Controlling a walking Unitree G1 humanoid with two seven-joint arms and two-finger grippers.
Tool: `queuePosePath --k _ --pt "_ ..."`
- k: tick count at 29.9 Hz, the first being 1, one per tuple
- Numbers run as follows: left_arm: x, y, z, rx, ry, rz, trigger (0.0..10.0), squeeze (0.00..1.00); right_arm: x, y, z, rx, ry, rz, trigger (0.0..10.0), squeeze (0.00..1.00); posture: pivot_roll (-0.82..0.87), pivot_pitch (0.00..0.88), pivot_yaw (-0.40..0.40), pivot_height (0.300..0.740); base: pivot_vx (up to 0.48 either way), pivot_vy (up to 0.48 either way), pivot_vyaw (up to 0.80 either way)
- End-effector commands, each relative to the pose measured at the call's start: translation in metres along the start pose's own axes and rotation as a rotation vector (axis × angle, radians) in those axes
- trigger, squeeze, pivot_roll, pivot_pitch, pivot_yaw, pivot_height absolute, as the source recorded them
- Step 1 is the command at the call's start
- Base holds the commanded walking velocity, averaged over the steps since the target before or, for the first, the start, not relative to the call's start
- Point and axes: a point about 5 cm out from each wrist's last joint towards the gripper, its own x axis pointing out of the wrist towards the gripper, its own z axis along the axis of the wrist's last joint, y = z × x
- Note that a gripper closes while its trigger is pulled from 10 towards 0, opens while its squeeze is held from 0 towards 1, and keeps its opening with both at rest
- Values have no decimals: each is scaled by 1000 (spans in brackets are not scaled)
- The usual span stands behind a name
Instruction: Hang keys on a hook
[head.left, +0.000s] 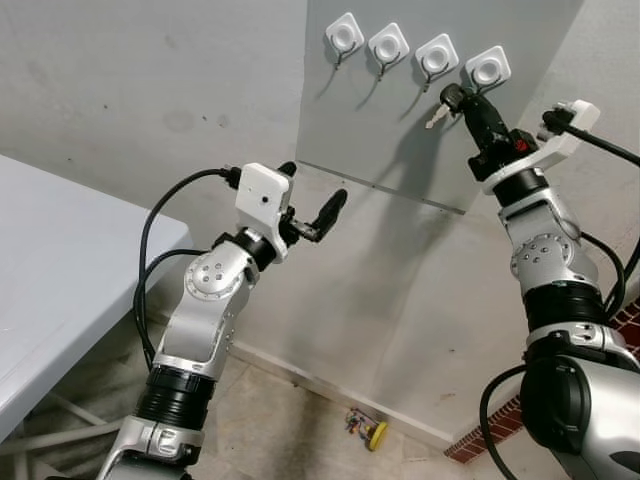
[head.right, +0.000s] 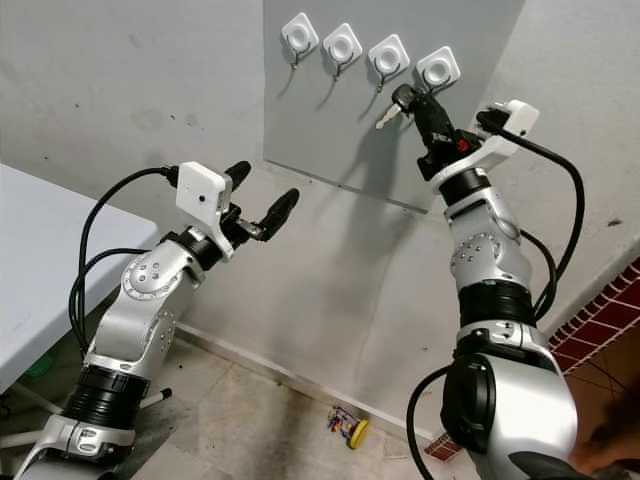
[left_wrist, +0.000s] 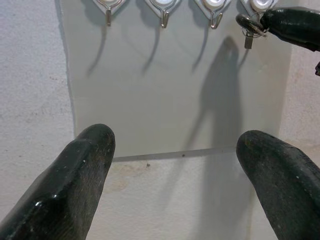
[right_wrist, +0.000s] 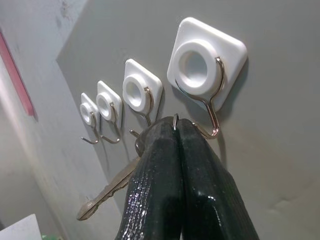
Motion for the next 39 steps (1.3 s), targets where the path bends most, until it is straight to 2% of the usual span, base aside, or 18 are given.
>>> queuePosePath --k 1,5,12,16,30,35,39 --pt "2 1 6 14 -18 -4 10000 0 -2 -5 2 2 6 -33 10000 0 39 0 -94 740 0 0 0" --pt "1 1 5 15 -17 -4 10000 0 -2 -7 2 7 13 -57 10000 0 38 0 -93 740 0 0 0" --pt "0 2 6 16 -14 3 10000 0 -3 -9 2 125 -18 -86 10000 0 46 0 -96 740 0 0 0" --pt "-1 3 5 16 -12 6 10000 0 -3 -11 2 148 -26 -106 10000 0 47 0 -95 740 0 0 0" --pt "-3 4 4 14 -8 15 10000 0 -4 -10 -2 135 4 -99 10000 0 47 0 -96 740 0 0 0" --pt "-3 4 4 15 -8 21 10000 0 -5 -9 -3 102 12 -91 10000 0 48 0 -97 740 0 0 0" --pt "-3 5 5 14 -9 24 10000 0 -4 -5 -1 103 -18 -50 10000 0 48 0 -97 740 0 0 0"
